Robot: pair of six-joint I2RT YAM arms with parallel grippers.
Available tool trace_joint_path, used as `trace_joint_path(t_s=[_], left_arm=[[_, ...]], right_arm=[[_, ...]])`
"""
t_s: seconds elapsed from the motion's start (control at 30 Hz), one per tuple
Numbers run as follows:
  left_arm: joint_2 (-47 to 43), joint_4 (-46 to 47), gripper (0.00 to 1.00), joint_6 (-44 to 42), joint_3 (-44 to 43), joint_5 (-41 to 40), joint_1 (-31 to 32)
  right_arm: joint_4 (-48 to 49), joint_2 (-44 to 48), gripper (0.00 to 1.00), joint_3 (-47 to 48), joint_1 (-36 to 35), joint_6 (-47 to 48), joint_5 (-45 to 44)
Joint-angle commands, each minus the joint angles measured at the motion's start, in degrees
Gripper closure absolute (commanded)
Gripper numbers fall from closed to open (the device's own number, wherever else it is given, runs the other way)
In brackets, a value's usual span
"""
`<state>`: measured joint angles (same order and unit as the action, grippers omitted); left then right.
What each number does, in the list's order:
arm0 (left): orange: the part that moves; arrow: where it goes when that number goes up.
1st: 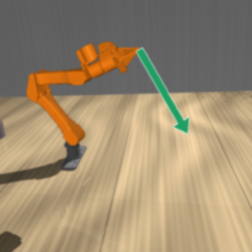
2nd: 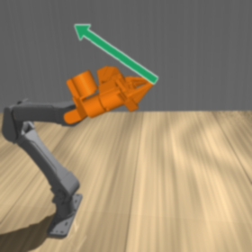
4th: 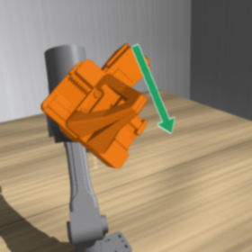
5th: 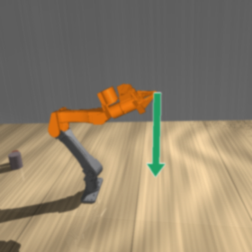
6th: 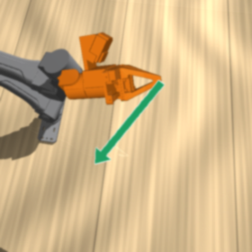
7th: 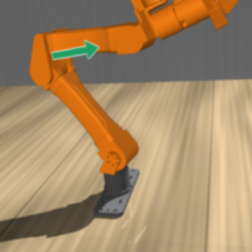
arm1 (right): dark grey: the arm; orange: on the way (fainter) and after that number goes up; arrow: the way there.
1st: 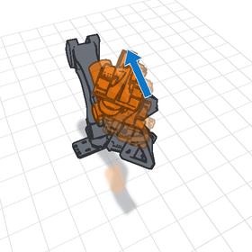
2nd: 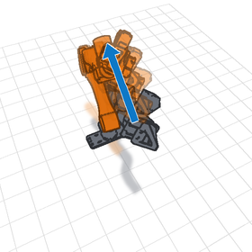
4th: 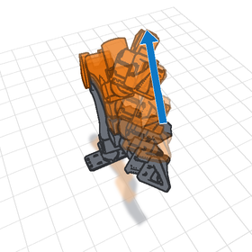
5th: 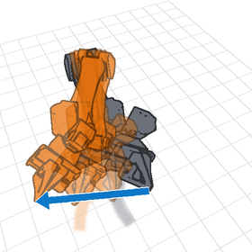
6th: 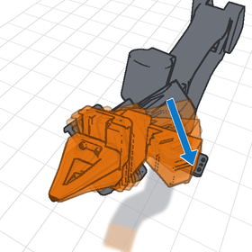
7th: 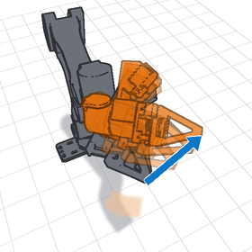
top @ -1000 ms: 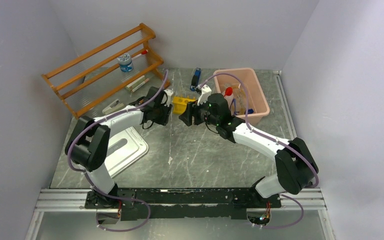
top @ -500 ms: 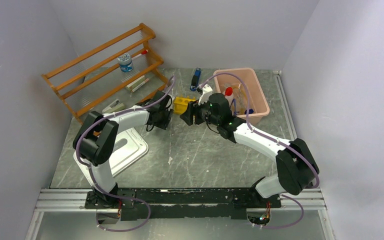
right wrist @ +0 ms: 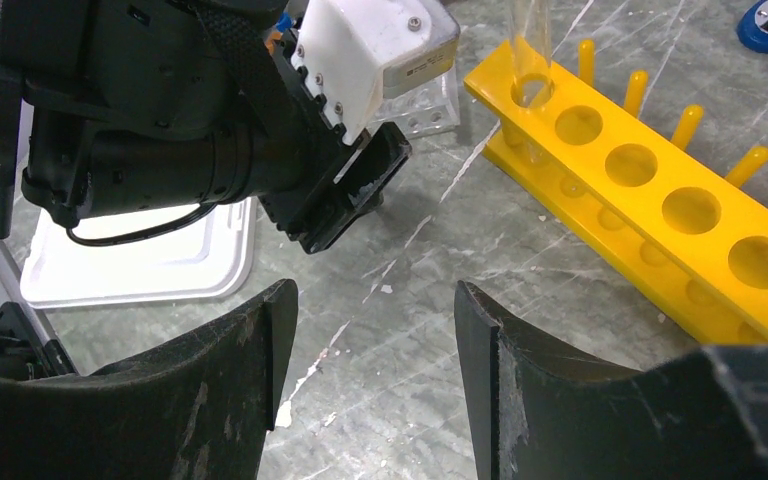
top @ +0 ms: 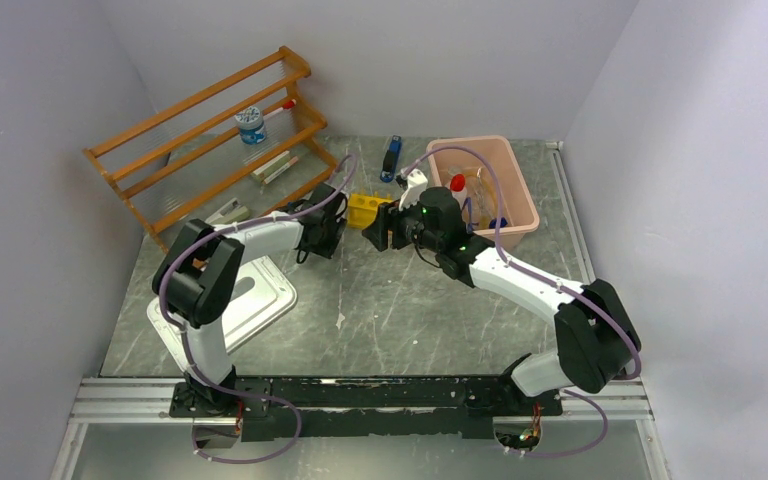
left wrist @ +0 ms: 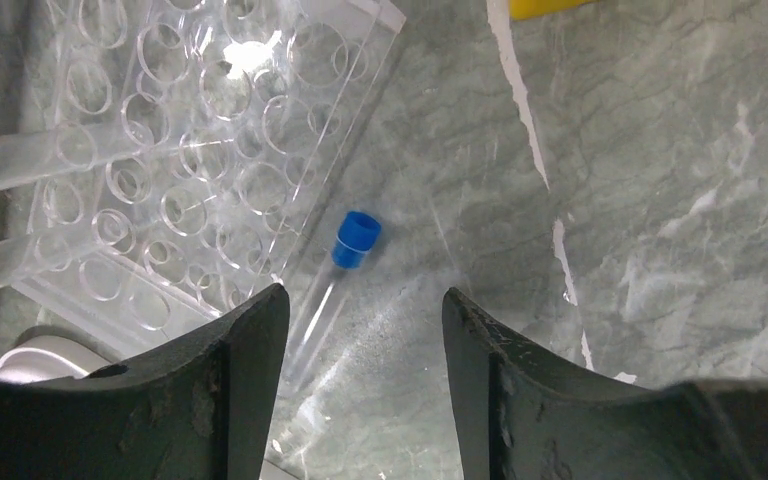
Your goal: Organize the chemistry lab equipment
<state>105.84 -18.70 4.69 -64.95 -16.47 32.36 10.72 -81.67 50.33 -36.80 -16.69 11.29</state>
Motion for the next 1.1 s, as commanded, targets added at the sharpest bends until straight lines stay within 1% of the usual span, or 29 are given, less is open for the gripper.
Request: trace_joint_path(t_s=[0.0, 0.13, 0.2, 0.3, 0.63, 0.67, 0.73, 0.83, 0.87, 0.93, 1.07], left_arm=[[1.84, 1.67, 0.38, -0.74, -1.35, -1.60, 0.40], [2.75, 2.21, 0.37, -0.71, -1.12, -1.45, 0.42], [3.31, 1.82, 0.40, -0.54, -1.39, -0.20, 0.42], [3.03, 1.54, 0.48, 0.31, -1.09, 2.12, 0.42], [1.89, -0.15, 0.81, 3.69, -0.42, 7.67, 0.42], [1.69, -0.46, 0.83, 4.15, -0.44, 8.04, 0.42], [1.36, -1.20, 0.80, 5.06, -0.60, 8.66, 0.42], [1.48, -1.58, 0.68, 5.62, -0.45, 8.74, 0.42], [1.77, -1.79, 0.67, 5.50, -0.52, 8.61, 0.42], [2.52, -2.26, 0.70, 5.37, -0.70, 7.76, 0.42], [2.54, -1.82, 0.85, 5.63, -0.17, 7.83, 0.42]], right_arm=[[0.09, 1.13, 0.38, -0.60, 0.26, 0.43, -0.57], [-0.01, 1.06, 0.38, -0.65, 0.24, 0.30, -0.69], [0.00, 1.07, 0.38, -0.62, 0.32, 0.26, -0.89], [-0.17, 1.03, 0.38, -0.41, 0.41, 0.34, -1.26], [-0.15, 0.37, 0.38, 0.13, 0.47, 0.17, -1.62], [-0.11, 0.37, 0.38, 0.12, 0.46, 0.18, -1.58], [-0.01, 0.42, 0.38, -0.03, 0.48, 0.08, -1.60], [0.09, 0.83, 0.38, -0.51, 0.57, -0.05, -1.71], [0.09, 1.01, 0.38, -0.64, 0.56, -0.17, -1.80], [0.09, 1.31, 0.38, -0.90, 0.60, -0.27, -1.81], [-0.04, 2.13, 0.38, -1.51, 0.66, -0.61, -2.08]])
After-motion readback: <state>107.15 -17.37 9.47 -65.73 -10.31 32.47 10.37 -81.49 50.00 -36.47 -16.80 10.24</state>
